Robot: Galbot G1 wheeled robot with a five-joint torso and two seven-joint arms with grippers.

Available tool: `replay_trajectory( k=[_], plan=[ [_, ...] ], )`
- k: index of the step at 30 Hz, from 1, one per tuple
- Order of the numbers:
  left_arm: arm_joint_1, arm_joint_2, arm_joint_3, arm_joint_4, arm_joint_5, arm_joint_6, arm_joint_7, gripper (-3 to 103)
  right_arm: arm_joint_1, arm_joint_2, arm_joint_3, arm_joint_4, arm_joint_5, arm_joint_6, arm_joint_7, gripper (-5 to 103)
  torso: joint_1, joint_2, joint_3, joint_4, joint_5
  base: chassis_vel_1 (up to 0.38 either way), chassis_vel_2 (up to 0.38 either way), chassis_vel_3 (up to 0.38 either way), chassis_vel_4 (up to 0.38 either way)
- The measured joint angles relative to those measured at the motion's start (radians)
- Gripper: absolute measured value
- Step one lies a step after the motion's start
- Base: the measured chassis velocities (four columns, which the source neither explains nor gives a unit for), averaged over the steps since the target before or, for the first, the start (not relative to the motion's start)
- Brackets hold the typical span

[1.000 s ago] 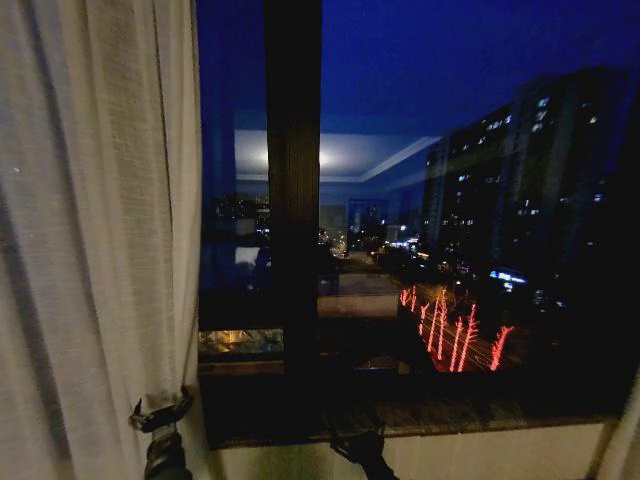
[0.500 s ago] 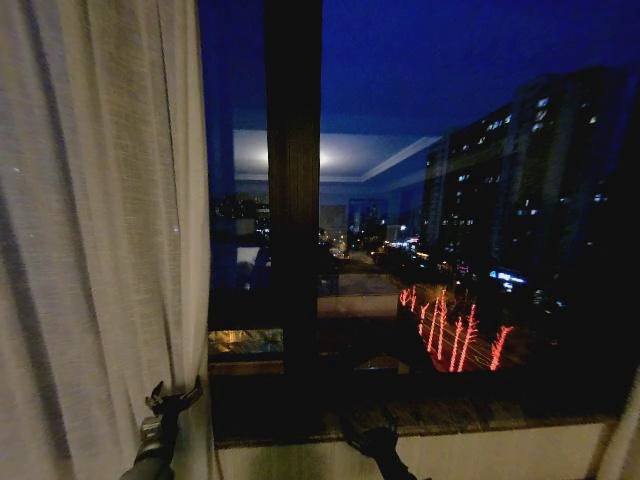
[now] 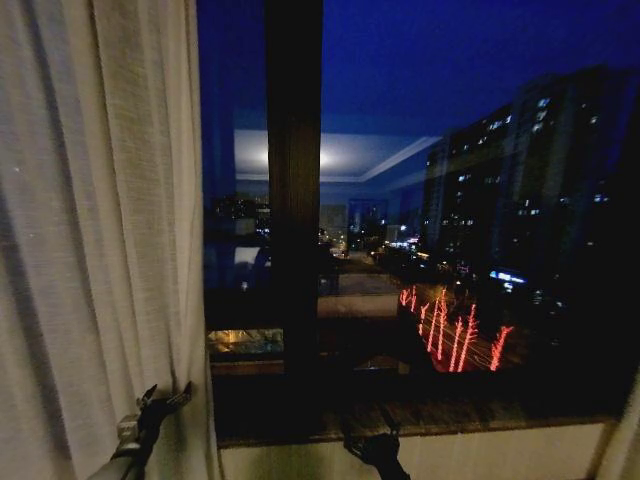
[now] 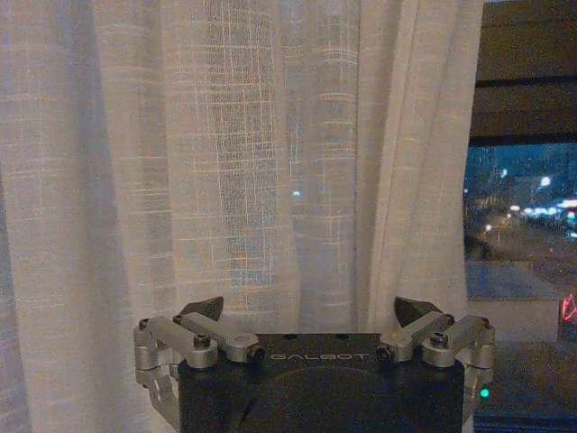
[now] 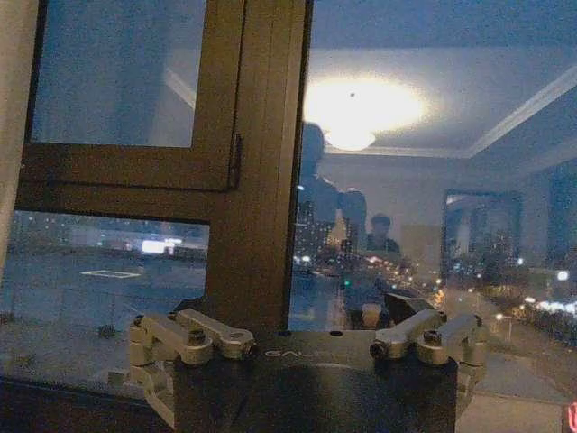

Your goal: Open the curtains by pulling them apart, changing their state from closed to fully open.

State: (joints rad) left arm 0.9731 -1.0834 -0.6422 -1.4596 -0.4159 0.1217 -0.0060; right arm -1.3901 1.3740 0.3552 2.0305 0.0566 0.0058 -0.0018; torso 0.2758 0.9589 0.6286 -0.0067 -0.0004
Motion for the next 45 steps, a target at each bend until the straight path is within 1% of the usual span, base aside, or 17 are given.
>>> replay_trajectory(
  k=[7,10,11,13,15,16,18,19,22,23,26,28,31,33,34,40,45],
  plan=[
    [-0.036,0.034,0.004,0.06,-0.016,-0.015,0.087,100,-0.001,0.0,-0.002,0.001,-0.006,0.001,0.0,100,0.0,0.0,0.0,0.0,0.0,0.0,0.0,0.0,0.0],
    [-0.03,0.063,-0.003,0.055,-0.029,-0.01,0.241,100,0.004,0.0,-0.005,-0.002,-0.009,0.002,0.0,100,0.0,0.0,0.0,0.0002,0.0001,0.0,0.0,0.0,0.0],
    [-0.03,0.063,-0.003,0.055,-0.029,-0.01,0.241,100,0.004,0.0,-0.005,-0.002,-0.009,0.002,0.0,100,0.0,0.0,0.0,0.0002,0.0001,0.0,0.0,0.0,0.0],
    [-0.006,0.075,-0.019,0.021,-0.038,0.019,0.385,100,0.006,0.0,-0.009,-0.006,-0.015,0.004,0.0,100,0.0,0.0,0.0,0.0002,0.0002,0.0,0.0,0.0,0.0],
    [-0.005,0.072,-0.02,0.026,-0.036,0.022,0.389,100,0.001,0.0,-0.009,-0.007,-0.016,0.008,-0.001,100,0.0,0.0,0.0,0.0,0.0003,0.0,0.0,0.0,0.0],
    [-0.008,0.07,-0.02,0.03,-0.035,0.022,0.372,100,0.0,0.0,-0.009,-0.008,-0.016,0.012,-0.001,100,0.0,0.0,0.0,0.0,0.0001,0.0,0.0,0.0,0.0],
    [-0.026,0.058,-0.004,0.044,-0.021,0.015,0.24,100,-0.004,0.0,-0.008,-0.011,-0.018,0.021,-0.002,100,0.0,0.0,0.0,0.0004,0.0002,0.0,0.0,0.0,0.0],
    [-0.026,0.058,-0.004,0.044,-0.021,0.015,0.24,100,-0.004,0.0,-0.008,-0.011,-0.018,0.021,-0.002,100,0.0,0.0,0.0,0.0004,0.0002,0.0,0.0,0.0,0.0],
    [-0.083,0.031,0.034,0.082,0.018,-0.02,0.0,100,-0.008,0.0,-0.01,-0.016,-0.024,0.029,-0.004,100,0.0,0.0,0.0,-0.0003,0.0,0.0,0.0,0.0,0.0],
    [-0.083,0.031,0.034,0.082,0.018,-0.02,0.0,100,-0.008,0.0,-0.01,-0.016,-0.024,0.029,-0.004,100,0.0,0.0,0.0,-0.0003,0.0,0.0,0.0,0.0,0.0],
    [-0.129,0.013,0.068,0.096,0.034,-0.03,-0.154,100,-0.009,0.0,-0.015,-0.015,-0.028,0.031,-0.007,100,0.0,0.0,0.0,-0.0003,0.0001,0.0,0.0,0.0,0.0],
    [-0.138,0.011,0.072,0.096,0.033,-0.023,-0.161,100,-0.009,0.0,-0.016,-0.014,-0.029,0.032,-0.008,100,0.0,0.0,0.0,-0.0002,0.0002,0.0,0.0,0.0,0.0],
    [-0.153,0.014,0.083,0.096,0.022,-0.015,-0.09,100,-0.012,0.0,-0.017,-0.007,-0.033,0.033,-0.008,100,0.0,0.0,0.0,0.0001,0.0002,0.0,0.0,0.0,0.0],
    [-0.152,0.03,0.092,0.089,-0.008,-0.012,0.024,100,-0.019,0.0,-0.015,-0.002,-0.035,0.034,-0.009,100,0.0,0.0,0.0,0.0001,0.0002,0.0,0.0,0.0,0.0],
    [-0.152,0.03,0.092,0.089,-0.008,-0.012,0.024,100,-0.019,0.0,-0.015,-0.002,-0.035,0.034,-0.009,100,0.0,0.0,0.0,0.0001,0.0002,0.0,0.0,0.0,0.0],
    [-0.126,0.067,0.097,0.067,-0.053,0.017,0.284,100,-0.032,0.0,-0.008,0.001,-0.037,0.049,-0.009,100,0.0,0.0,0.0,0.0002,0.0002,0.0,0.0,0.0,0.0],
    [-0.145,0.071,0.101,0.097,-0.058,0.031,0.335,100,-0.041,0.0,-0.007,0.001,-0.04,0.061,-0.009,100,0.0,0.0,0.0,0.0003,0.0001,0.0,0.0,0.0,0.0]
  ],
)
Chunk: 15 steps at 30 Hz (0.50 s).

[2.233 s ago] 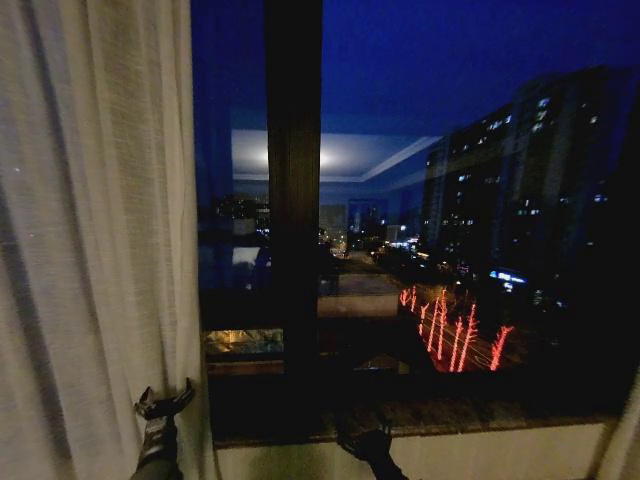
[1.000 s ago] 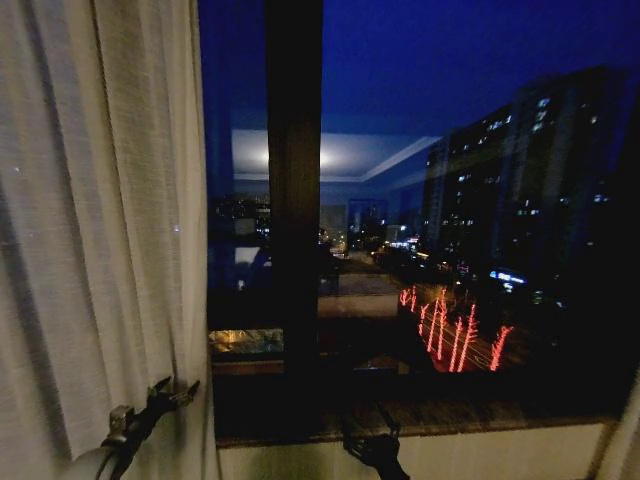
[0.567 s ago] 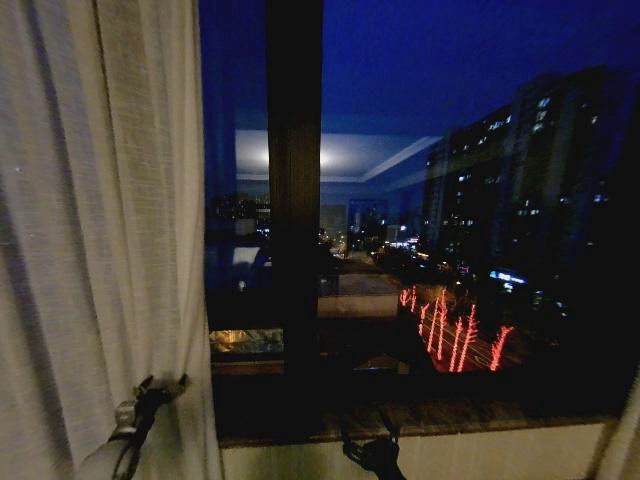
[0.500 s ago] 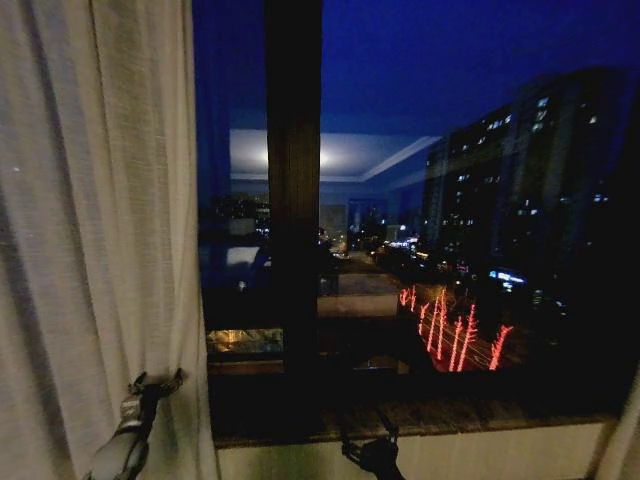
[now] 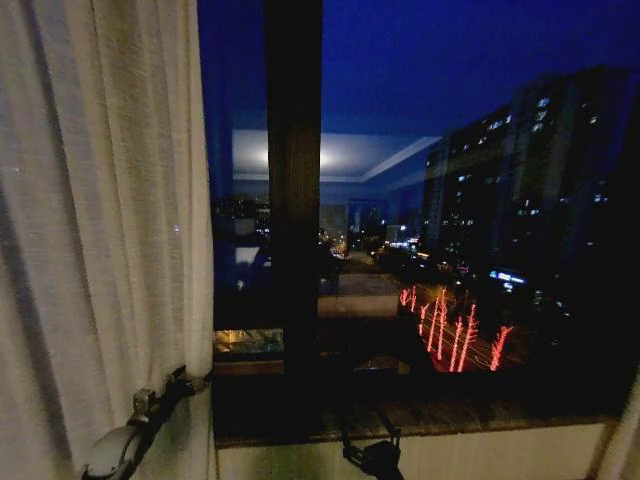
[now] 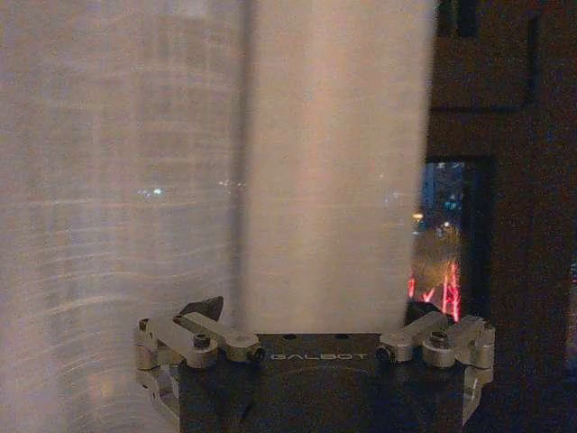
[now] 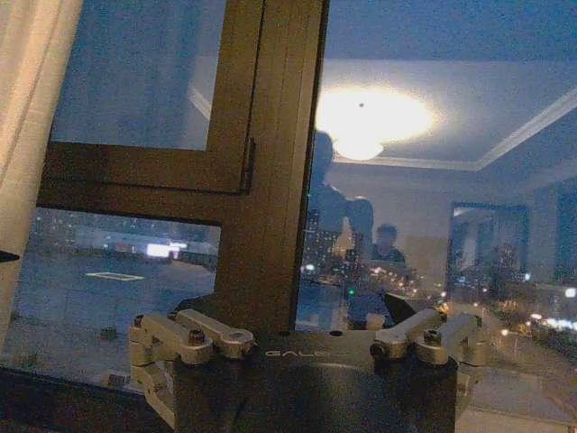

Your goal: Open the curtains by pulling them apart, changing their state from closed to fully open.

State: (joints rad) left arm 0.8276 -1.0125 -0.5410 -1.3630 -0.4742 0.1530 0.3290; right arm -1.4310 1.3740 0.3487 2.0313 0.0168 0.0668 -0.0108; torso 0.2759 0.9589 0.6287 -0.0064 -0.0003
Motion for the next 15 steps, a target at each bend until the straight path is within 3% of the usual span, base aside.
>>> replay_trajectory(
  k=[11,15],
  plan=[
    [-0.047,-0.031,0.026,0.062,0.006,-0.014,-0.128,103,-0.004,0.0,0.0,-0.003,-0.012,0.016,0.002,100,0.0,0.0,0.0,-0.0003,0.0,0.0,0.0,0.0,0.0],
    [-0.046,-0.035,0.027,0.063,0.005,-0.021,-0.144,89,-0.004,0.0,-0.006,-0.003,-0.022,0.016,0.004,100,0.0,0.0,0.0,-0.0002,0.0,0.0,0.0,0.0,0.0]
  ],
)
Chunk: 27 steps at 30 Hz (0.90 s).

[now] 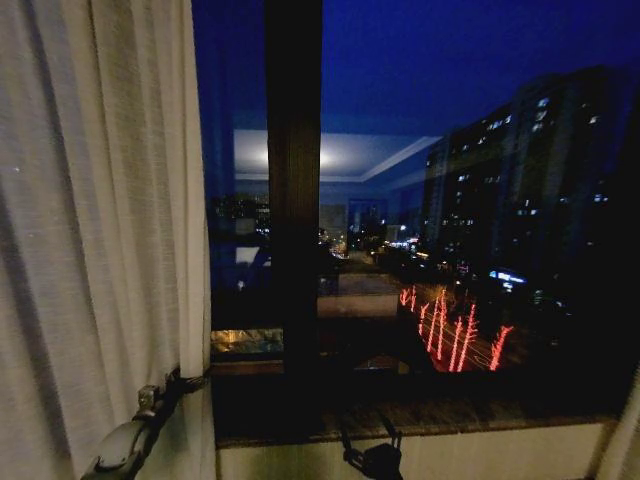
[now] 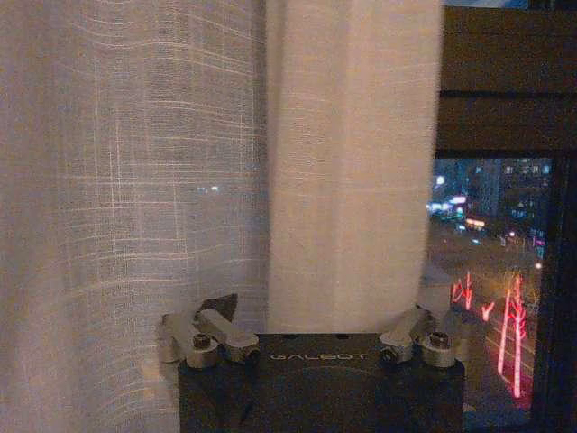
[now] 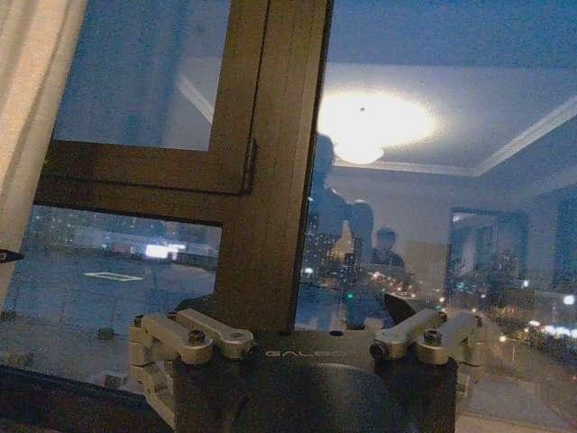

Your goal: Open the curtains by pulling them apart, changing their state from closed to fully open.

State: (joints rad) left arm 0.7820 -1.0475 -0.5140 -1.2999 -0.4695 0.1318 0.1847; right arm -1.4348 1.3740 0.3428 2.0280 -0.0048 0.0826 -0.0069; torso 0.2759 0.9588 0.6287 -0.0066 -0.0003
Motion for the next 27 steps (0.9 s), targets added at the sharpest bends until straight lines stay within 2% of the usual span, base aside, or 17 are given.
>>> replay_trajectory(
  k=[1,2,5,6,9,10,12,14,18,20,23,27],
  plan=[
    [0.002,0.0,0.0,0.0,0.0,-0.001,-0.003,84,-0.001,0.0,-0.002,0.0,-0.004,0.0,0.0,100,0.0,0.0,0.0,0.0,0.0,0.0,0.0,0.0,0.0],
    [0.002,0.0,0.0,0.0,0.0,-0.001,-0.003,84,-0.001,0.0,-0.002,0.0,-0.004,0.0,0.0,100,0.0,0.0,0.0,0.0,0.0,0.0,0.0,0.0,0.0],
    [0.015,0.001,-0.007,-0.007,-0.003,-0.004,-0.006,68,-0.005,0.0,-0.005,0.003,-0.011,0.0,0.001,100,0.0,0.0,0.0,-0.0001,0.0,0.0,0.0,0.0,0.0],
    [0.015,0.001,-0.007,-0.007,-0.003,-0.004,-0.006,68,-0.005,0.0,-0.005,0.003,-0.011,0.0,0.001,100,0.0,0.0,0.0,-0.0001,0.0,0.0,0.0,0.0,0.0],
    [0.034,0.006,-0.014,-0.018,-0.005,-0.005,-0.006,51,-0.009,0.0,-0.005,0.011,-0.012,0.0,0.001,100,0.0,0.0,0.0,0.0,0.0,0.0,0.0,0.0,0.0],
    [0.034,0.006,-0.014,-0.018,-0.005,-0.005,-0.006,51,-0.009,0.0,-0.005,0.011,-0.012,0.0,0.001,100,0.0,0.0,0.0,0.0,0.0,0.0,0.0,0.0,0.0],
    [0.043,0.01,-0.018,-0.025,-0.005,-0.006,-0.005,41,-0.012,0.0,-0.005,0.015,-0.012,0.0,0.001,100,0.0,0.0,0.0,0.0,0.0,0.0,0.0,0.0,0.0],
    [0.047,0.012,-0.02,-0.029,-0.005,-0.006,-0.005,41,-0.014,0.0,-0.005,0.017,-0.012,0.0,0.001,100,0.0,0.0,0.0,0.0,0.0,0.0,0.0,0.0,0.0],
    [0.07,0.018,-0.026,-0.055,-0.003,-0.005,-0.005,19,-0.022,0.0,-0.004,0.029,-0.008,-0.002,0.004,100,0.0,0.0,0.0,-0.0001,0.0,0.0,0.0,0.0,0.0],
    [0.075,0.019,-0.027,-0.061,0.0,-0.005,-0.005,19,-0.023,0.0,-0.004,0.032,-0.007,-0.002,0.005,100,0.0,0.0,0.0,-0.0001,0.0,0.0,0.0,0.0,0.0],
    [0.09,0.021,-0.034,-0.08,0.002,-0.004,-0.006,3,-0.026,0.0,-0.004,0.037,-0.006,-0.006,0.006,100,0.0,0.0,0.0,0.0,0.0,0.0,0.0,0.0,0.0],
    [0.102,0.015,-0.039,-0.094,0.003,-0.003,-0.039,0,-0.026,0.0,-0.008,0.037,-0.005,-0.008,0.008,100,0.0,0.0,0.0,0.0,0.0,0.0,0.0,0.0,0.0]
  ],
)
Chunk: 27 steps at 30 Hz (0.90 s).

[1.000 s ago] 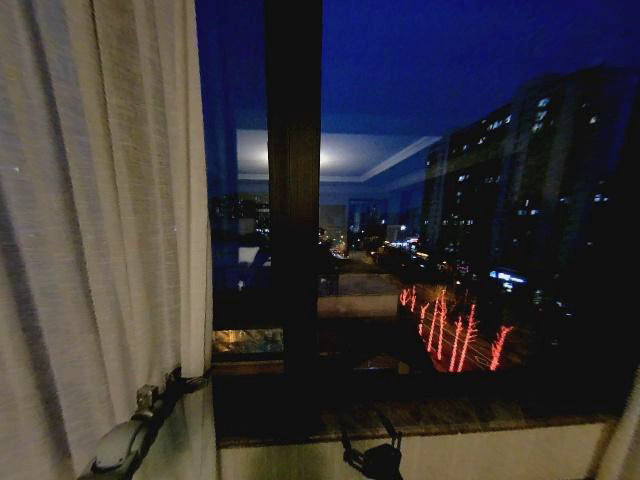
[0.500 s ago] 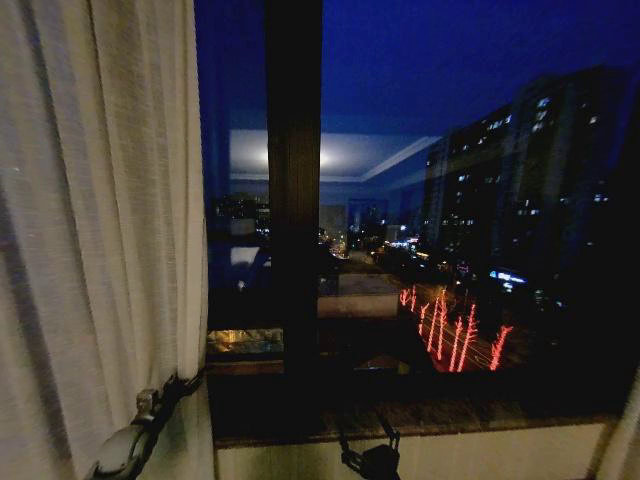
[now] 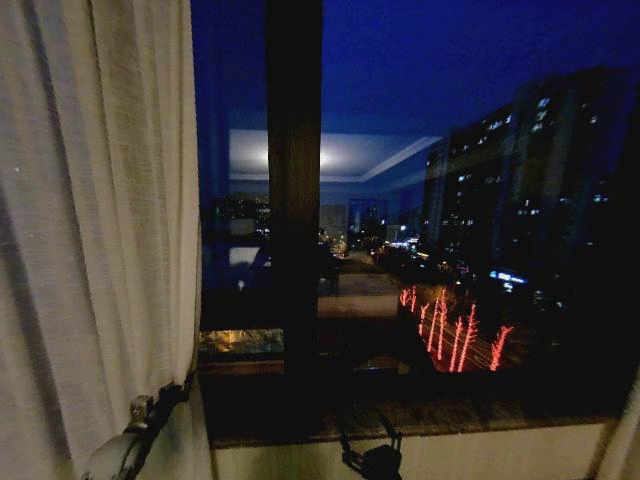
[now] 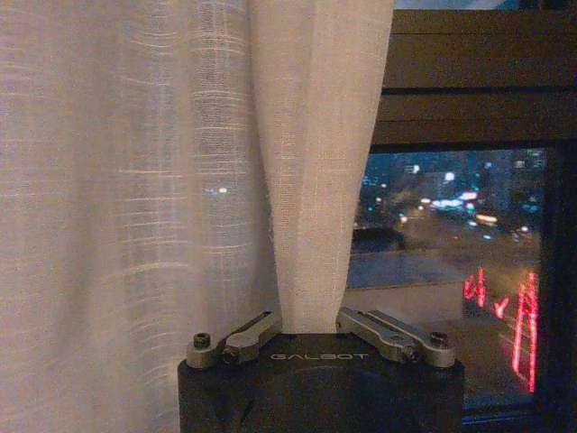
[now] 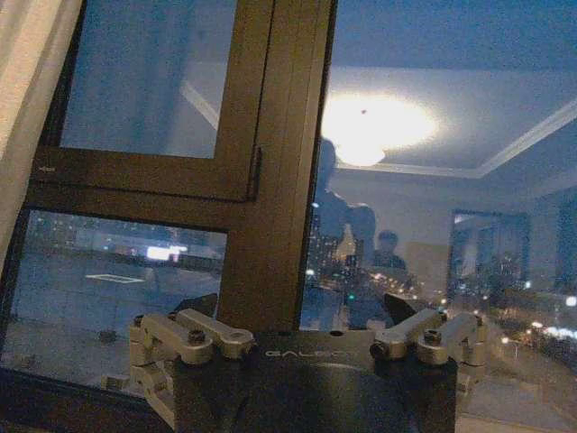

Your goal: Open the curtains by pulling them apart, changing their state from closed to fully open.

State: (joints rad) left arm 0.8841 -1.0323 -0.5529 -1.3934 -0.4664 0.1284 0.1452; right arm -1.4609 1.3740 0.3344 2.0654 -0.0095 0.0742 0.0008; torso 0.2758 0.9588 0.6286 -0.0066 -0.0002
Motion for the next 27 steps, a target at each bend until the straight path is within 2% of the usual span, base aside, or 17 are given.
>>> replay_trajectory(
  k=[9,12,19,27],
  plan=[
    [0.039,-0.025,-0.035,-0.06,0.011,0.007,-0.048,0,0.009,0.0,0.008,0.0,0.0,-0.001,0.03,100,0.0,0.0,0.0,-0.0001,0.0001,0.0,0.0,0.0,0.0],
    [0.101,-0.049,-0.083,-0.148,0.01,0.032,-0.076,0,0.006,0.0,0.023,-0.004,0.0,-0.012,0.051,100,0.0,0.0,0.0,-0.0003,0.0,0.0,0.0,0.0,0.0],
    [0.209,-0.068,-0.158,-0.266,-0.008,0.042,-0.081,0,0.018,0.0,0.034,-0.018,0.003,-0.025,0.054,100,0.0,0.0,0.0,0.0001,0.0001,0.0,0.0,0.0,0.0],
    [0.288,-0.054,-0.216,-0.364,-0.023,0.059,-0.077,0,0.022,0.0,0.041,-0.023,0.006,-0.027,0.055,100,0.0,0.0,0.0,0.0001,0.0001,0.0,0.0,0.0,0.0]
  ],
)
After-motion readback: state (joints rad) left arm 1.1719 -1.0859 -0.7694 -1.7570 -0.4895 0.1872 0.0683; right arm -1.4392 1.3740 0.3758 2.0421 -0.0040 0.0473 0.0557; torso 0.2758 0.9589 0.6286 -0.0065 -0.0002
